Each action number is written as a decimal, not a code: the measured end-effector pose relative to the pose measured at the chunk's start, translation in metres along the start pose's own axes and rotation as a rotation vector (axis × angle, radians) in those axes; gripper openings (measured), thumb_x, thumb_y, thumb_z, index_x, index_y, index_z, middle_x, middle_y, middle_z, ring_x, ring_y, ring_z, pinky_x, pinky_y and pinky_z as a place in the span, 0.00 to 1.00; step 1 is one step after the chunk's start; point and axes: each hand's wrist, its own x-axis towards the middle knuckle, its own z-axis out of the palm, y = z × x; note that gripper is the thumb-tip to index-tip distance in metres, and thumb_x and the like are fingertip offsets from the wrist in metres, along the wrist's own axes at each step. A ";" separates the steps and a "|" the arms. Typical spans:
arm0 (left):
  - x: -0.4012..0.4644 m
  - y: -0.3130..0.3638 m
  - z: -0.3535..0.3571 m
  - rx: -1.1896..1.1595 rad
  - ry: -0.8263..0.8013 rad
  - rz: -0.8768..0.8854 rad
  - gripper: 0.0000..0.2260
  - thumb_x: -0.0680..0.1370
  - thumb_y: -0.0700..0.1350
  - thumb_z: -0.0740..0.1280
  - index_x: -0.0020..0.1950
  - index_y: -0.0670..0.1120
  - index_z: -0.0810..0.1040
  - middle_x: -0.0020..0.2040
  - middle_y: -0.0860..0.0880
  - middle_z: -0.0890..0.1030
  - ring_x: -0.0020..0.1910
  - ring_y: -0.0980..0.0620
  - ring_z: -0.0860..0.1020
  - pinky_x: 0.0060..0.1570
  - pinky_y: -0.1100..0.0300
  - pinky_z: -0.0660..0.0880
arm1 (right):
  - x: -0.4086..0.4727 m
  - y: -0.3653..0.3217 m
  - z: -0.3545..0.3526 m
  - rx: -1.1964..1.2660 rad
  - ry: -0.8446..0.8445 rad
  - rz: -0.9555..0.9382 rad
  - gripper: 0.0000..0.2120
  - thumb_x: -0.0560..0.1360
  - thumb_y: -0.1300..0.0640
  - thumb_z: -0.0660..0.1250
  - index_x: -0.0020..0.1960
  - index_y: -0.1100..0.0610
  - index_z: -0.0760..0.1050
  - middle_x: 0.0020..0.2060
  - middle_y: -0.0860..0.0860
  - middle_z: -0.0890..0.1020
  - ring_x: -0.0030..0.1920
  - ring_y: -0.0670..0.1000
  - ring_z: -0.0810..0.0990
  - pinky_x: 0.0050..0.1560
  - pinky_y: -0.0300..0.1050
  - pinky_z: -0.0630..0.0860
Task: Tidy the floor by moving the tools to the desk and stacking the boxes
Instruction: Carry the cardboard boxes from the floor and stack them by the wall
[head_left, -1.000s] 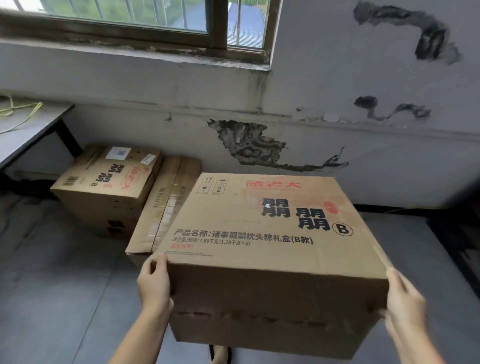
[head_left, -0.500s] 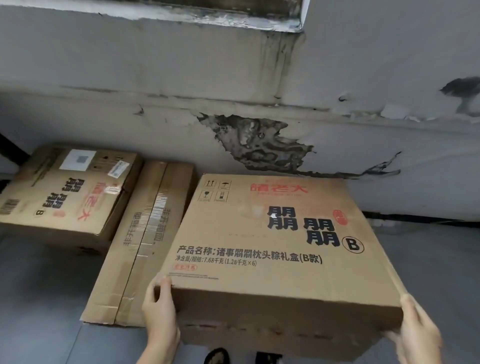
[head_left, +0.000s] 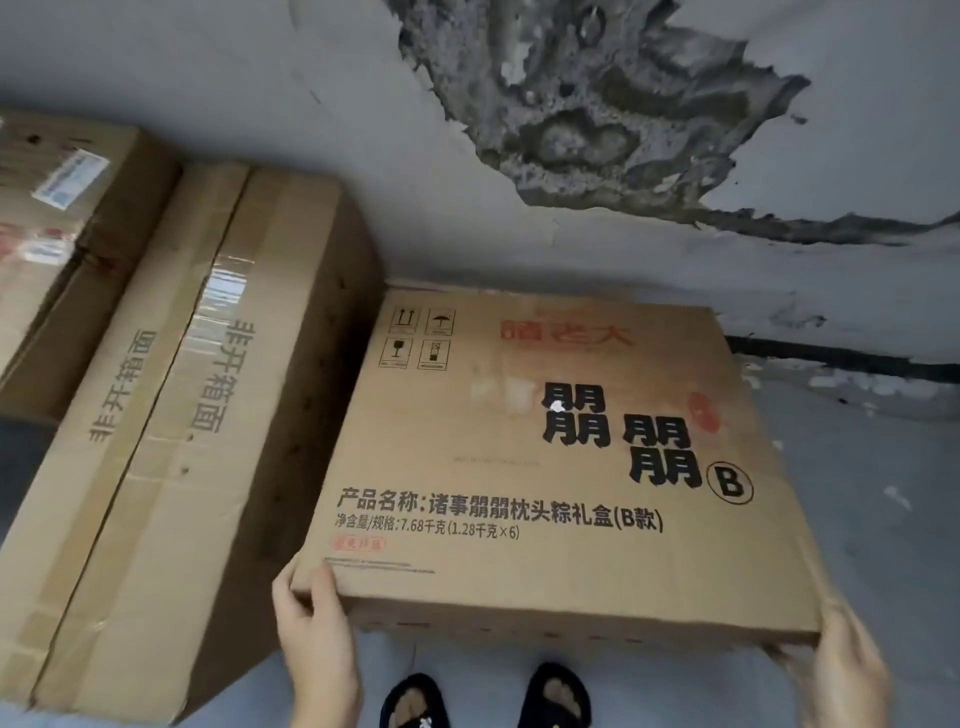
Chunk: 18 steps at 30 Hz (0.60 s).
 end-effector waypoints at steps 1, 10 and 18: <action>0.000 -0.010 -0.003 0.007 0.012 -0.033 0.09 0.81 0.44 0.60 0.61 0.46 0.70 0.57 0.44 0.74 0.54 0.48 0.73 0.54 0.53 0.70 | 0.000 0.006 -0.003 -0.022 0.002 0.014 0.08 0.81 0.55 0.57 0.49 0.50 0.75 0.52 0.58 0.73 0.48 0.60 0.72 0.34 0.49 0.81; -0.030 0.016 -0.015 0.148 -0.070 -0.058 0.15 0.80 0.46 0.61 0.66 0.43 0.70 0.60 0.46 0.73 0.57 0.50 0.70 0.58 0.56 0.66 | -0.004 -0.005 -0.015 -0.049 -0.024 0.016 0.19 0.82 0.57 0.55 0.69 0.66 0.65 0.57 0.54 0.68 0.54 0.59 0.69 0.65 0.62 0.64; -0.093 0.097 -0.004 0.155 -0.163 0.361 0.15 0.80 0.43 0.61 0.65 0.54 0.74 0.59 0.57 0.74 0.52 0.68 0.72 0.51 0.77 0.64 | 0.021 -0.013 -0.035 0.076 -0.082 0.154 0.14 0.83 0.57 0.52 0.57 0.65 0.72 0.64 0.63 0.70 0.56 0.59 0.72 0.34 0.57 0.77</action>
